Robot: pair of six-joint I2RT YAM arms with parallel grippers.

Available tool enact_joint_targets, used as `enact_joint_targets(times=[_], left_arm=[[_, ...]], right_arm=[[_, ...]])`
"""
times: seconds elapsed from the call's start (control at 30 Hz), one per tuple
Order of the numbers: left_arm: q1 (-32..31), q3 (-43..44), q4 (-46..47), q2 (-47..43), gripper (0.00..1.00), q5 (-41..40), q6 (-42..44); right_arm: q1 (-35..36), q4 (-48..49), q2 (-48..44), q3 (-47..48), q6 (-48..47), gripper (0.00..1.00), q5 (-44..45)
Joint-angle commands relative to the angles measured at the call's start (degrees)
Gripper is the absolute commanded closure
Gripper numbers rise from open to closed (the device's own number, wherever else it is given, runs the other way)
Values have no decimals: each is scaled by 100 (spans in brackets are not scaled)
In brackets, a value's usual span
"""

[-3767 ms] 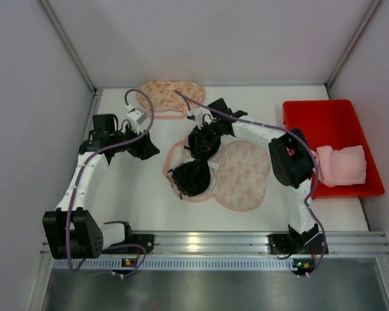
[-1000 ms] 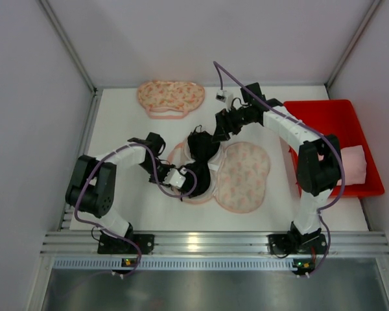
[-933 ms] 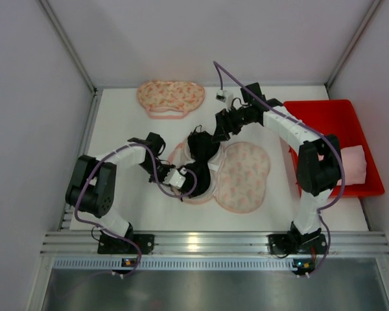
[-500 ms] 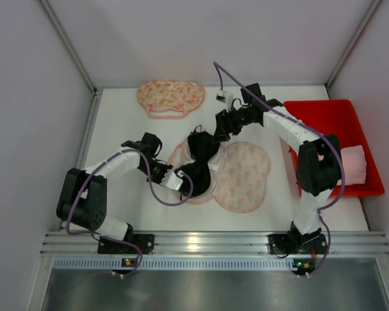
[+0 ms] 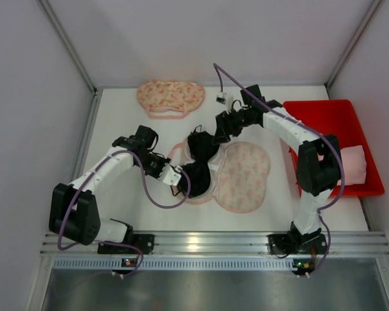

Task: Place the bra in the laundry bag and zip it closed
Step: Adjust the bra in the laundry bag.

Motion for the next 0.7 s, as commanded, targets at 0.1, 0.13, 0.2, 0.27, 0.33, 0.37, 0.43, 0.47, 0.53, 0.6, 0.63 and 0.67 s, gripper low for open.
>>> enact_joint_targets(times=[0.1,0.13,0.2,0.27,0.33,0.37,0.43,0.47,0.53,0.6,0.63,0.67], left_arm=[[-57,370,-457,-36,100,441,-88],[-57,467,-449,-1,100,503,-272],[-66,843,-449,51,100,626,-422],[-75,1099,-449,122,100,802,-598],[-162,1416,-449,166,100,933,-730],[-198,1486,-449,175,100,978,-774],[-373,1688,-449,253,100,1004,-888],[-435,1742,-440,297,100,1013,-941],[-611,1856,-449,481,100,1013,-1134],[-716,1900,-440,692,100,996,-1248],[-830,1918,-448,763,100,987,-1275],[-892,1927,-440,842,100,970,-1328]], right_arm=[[-68,102,-337,-146,-63,26,-117],[-94,102,-337,-189,-72,26,-117],[-112,111,-355,-225,-72,26,-125],[-138,110,-364,-260,-63,26,-134],[-156,119,-364,-304,-46,26,-160],[-165,128,-355,-313,-37,26,-161],[-173,137,-355,-365,-37,26,-169],[-182,137,-364,-383,-37,26,-161],[-208,146,-346,-427,-20,26,-178],[-209,154,-346,-445,7,26,-187],[-217,146,-337,-462,16,26,-187],[-235,154,-346,-471,24,26,-196]])
